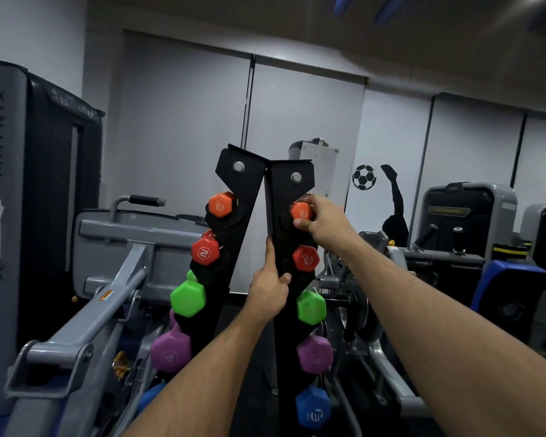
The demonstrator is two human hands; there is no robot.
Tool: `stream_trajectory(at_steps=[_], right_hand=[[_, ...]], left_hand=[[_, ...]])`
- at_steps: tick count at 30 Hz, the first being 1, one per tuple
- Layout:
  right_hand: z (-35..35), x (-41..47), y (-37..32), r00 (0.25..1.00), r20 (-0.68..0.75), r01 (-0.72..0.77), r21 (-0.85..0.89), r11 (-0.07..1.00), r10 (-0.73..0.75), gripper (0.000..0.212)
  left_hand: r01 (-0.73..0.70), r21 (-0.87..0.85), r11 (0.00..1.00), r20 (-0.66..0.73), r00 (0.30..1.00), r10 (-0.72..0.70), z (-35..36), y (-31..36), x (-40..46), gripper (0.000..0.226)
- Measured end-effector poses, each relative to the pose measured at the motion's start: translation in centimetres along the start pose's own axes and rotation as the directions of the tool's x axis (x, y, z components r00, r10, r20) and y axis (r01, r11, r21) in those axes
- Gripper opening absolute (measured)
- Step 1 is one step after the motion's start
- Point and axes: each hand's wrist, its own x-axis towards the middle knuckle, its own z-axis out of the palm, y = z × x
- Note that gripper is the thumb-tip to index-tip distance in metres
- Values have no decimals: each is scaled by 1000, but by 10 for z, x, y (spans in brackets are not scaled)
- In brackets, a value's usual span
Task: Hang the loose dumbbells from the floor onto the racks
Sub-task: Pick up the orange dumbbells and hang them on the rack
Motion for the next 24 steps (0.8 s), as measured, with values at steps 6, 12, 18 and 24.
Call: stream_trajectory(at_steps=[6,12,18,24], right_hand=[[-1,1,-2,1000,3,-18,-12,1000,18,47],[-2,0,-3,999,31,-16,-29,999,17,47],[-1,-2,-2,999,34,-16,-30,999,17,50],[2,-2,-1,1000,27,-15,-15,1000,15,52]], left_hand=[[-5,-18,1000,6,1000,5,-1,3,-3,92],[-12,-24,1000,16,1000,13,-2,3,-4,92],[-14,-21,1000,23,1000,15,-2,5,-5,92],[-17,-20,1000,29,999,18,-4,5,-6,91]])
